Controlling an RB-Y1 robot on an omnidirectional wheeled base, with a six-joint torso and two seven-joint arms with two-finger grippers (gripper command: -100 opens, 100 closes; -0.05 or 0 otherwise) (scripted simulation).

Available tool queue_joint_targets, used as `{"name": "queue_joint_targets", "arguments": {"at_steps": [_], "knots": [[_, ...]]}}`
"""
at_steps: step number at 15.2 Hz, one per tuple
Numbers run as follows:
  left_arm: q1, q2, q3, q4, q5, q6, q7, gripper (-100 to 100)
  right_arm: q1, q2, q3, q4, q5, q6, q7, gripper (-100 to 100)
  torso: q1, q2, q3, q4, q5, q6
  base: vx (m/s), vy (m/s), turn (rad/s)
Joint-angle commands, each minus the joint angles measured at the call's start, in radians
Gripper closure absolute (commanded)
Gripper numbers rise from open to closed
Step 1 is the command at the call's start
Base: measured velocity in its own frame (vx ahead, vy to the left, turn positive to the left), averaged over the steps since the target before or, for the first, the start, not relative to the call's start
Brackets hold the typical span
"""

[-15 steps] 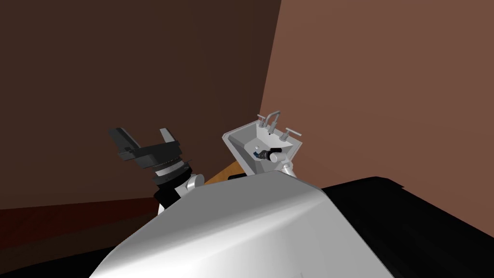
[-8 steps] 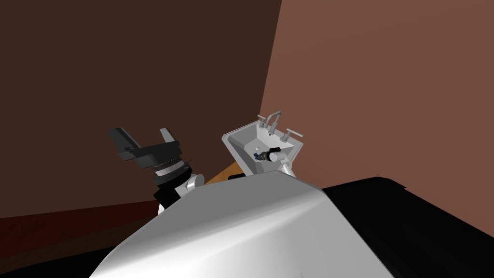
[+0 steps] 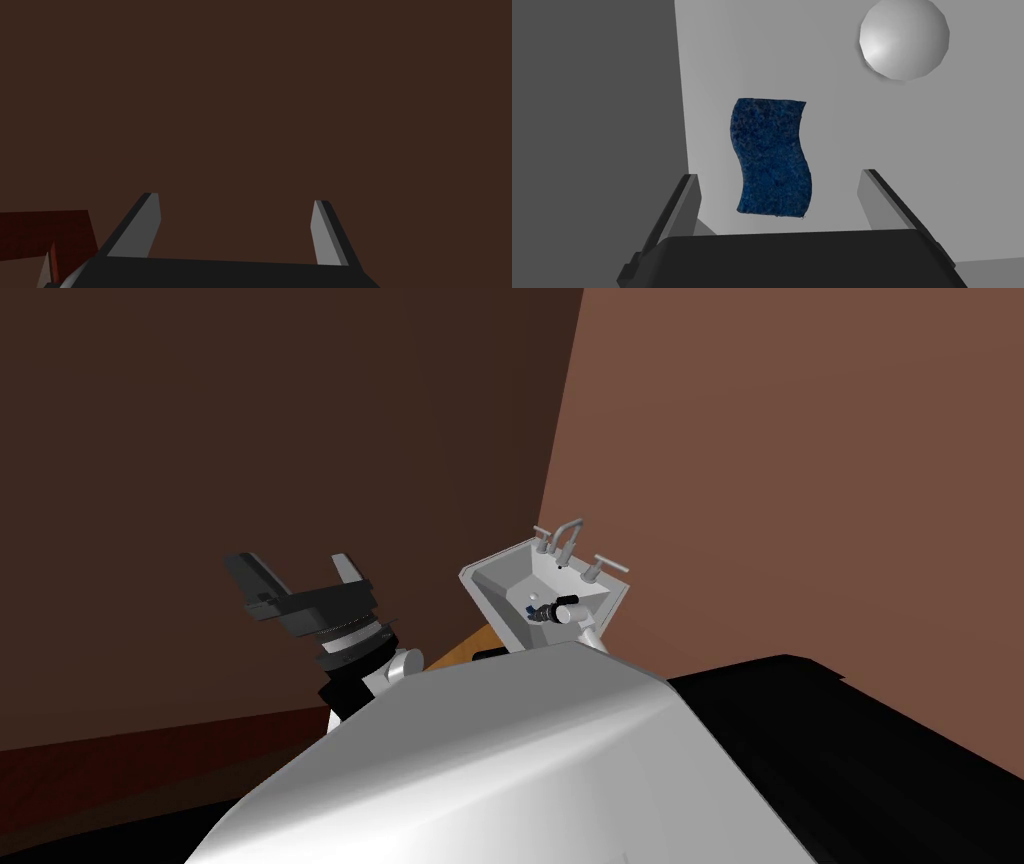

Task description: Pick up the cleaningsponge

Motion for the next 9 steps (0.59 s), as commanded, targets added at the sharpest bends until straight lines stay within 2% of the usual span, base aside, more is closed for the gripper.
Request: {"name": "queue_joint_targets", "arguments": {"at_steps": [1, 5, 6, 9], "knots": [[0.000, 0.000, 0.000, 0.000, 0.000, 0.000, 0.000, 0, 0.000, 0.000, 0.000, 0.000, 0.000, 0.000, 0.000, 100, 0.000, 0.000, 0.000, 0.000, 0.000, 0.000, 0.000, 0.000, 0.000], [0.000, 0.000, 0.000, 0.000, 0.000, 0.000, 0.000, 0, 0.000, 0.001, 0.000, -0.001, -0.001, 0.000, -0.001, 100, -0.001, -0.001, -0.001, -0.001, 0.000, 0.000, 0.000, 0.000, 0.000], [0.000, 0.000, 0.000, 0.000, 0.000, 0.000, 0.000, 0, 0.004, -0.014, -0.002, -0.037, -0.007, 0.027, -0.020, 100, -0.001, -0.001, -0.001, -0.001, 0.000, 0.000, -0.002, -0.002, 0.034], [0.000, 0.000, 0.000, 0.000, 0.000, 0.000, 0.000, 0, 0.009, -0.026, -0.002, -0.069, -0.011, 0.051, -0.038, 100, -0.002, 0.000, 0.000, 0.000, 0.000, -0.001, -0.007, -0.010, 0.025]]}}
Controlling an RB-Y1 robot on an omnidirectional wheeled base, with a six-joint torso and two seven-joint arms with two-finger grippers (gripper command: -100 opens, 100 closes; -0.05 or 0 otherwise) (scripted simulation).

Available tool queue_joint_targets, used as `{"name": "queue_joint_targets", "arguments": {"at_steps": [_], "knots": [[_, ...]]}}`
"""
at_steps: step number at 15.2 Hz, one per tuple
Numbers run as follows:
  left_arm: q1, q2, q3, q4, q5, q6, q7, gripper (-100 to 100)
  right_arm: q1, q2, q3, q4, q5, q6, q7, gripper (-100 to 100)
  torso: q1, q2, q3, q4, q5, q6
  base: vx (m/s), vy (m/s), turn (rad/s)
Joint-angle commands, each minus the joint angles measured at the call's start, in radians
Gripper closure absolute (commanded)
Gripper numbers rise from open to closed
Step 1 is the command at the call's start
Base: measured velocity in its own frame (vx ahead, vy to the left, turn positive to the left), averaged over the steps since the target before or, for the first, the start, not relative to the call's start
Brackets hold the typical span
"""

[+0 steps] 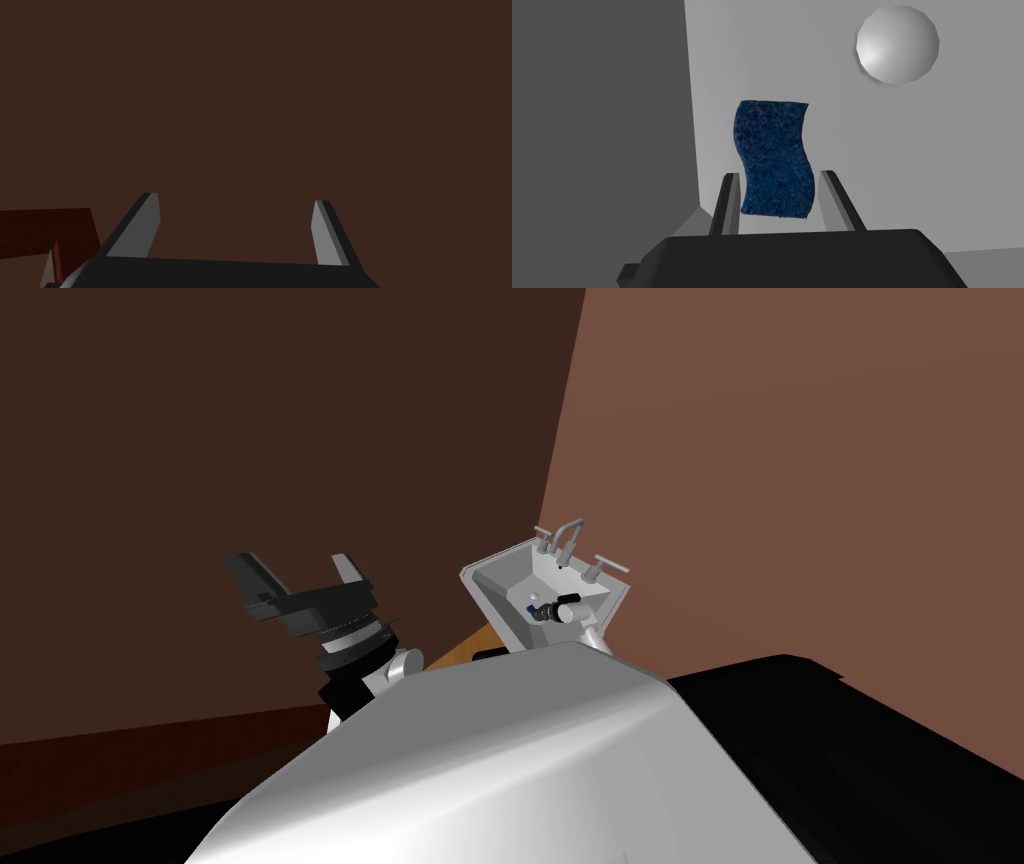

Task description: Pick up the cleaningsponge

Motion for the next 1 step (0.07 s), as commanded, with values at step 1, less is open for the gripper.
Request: {"name": "queue_joint_targets", "arguments": {"at_steps": [1], "knots": [[0.000, 0.000, 0.000, 0.000, 0.000, 0.000, 0.000, 0, 0.000, 0.000, 0.000, 0.000, 0.000, 0.000, 0.000, 100, 0.000, 0.000, 0.000, 0.000, 0.000, 0.000, -0.002, -0.006, 0.003]]}}
